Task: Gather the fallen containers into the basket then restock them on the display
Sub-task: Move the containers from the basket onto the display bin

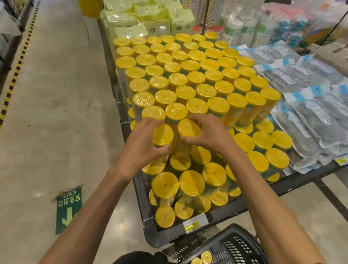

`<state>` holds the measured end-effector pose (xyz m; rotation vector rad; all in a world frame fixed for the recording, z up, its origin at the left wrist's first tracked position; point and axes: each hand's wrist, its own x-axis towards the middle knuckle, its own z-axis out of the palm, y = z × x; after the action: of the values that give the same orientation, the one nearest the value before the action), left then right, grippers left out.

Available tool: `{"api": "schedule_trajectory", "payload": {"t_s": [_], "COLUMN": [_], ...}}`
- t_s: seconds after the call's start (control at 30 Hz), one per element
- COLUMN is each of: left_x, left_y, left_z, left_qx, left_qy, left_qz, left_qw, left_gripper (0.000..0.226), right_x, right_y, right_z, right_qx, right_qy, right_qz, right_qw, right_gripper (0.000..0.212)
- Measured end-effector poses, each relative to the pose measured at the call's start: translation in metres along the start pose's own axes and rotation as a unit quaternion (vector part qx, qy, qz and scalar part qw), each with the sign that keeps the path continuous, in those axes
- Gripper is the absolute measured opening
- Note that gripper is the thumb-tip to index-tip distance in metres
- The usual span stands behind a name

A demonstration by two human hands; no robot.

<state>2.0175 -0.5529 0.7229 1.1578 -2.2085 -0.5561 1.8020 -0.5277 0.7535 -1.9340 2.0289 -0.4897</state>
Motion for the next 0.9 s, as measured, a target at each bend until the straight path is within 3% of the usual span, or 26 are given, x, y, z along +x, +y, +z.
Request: {"api": "schedule_trajectory", "payload": {"t_s": [0.33,0.9], "left_x": [0.004,0.013], "left_y": [0.006,0.007], "left_z": [0.007,0.000], "left_qx": [0.009,0.110], "left_qy": [0.022,-0.036], "left_qz": [-0.021,0.000], "left_qw": [0.999,0.993], "left_gripper": [0.068,0.074], "right_x": [0.006,-0.006], "right_y": [0.003,-0.003], "right_z": [-0.003,-0.006], "right_qx": [0.002,-0.005], "right_qy": [-0.024,-0.024], "right_qz": [-0.004,0.018], "right_qw": [1.000,1.000], "right_gripper": [0.082,0.078]}}
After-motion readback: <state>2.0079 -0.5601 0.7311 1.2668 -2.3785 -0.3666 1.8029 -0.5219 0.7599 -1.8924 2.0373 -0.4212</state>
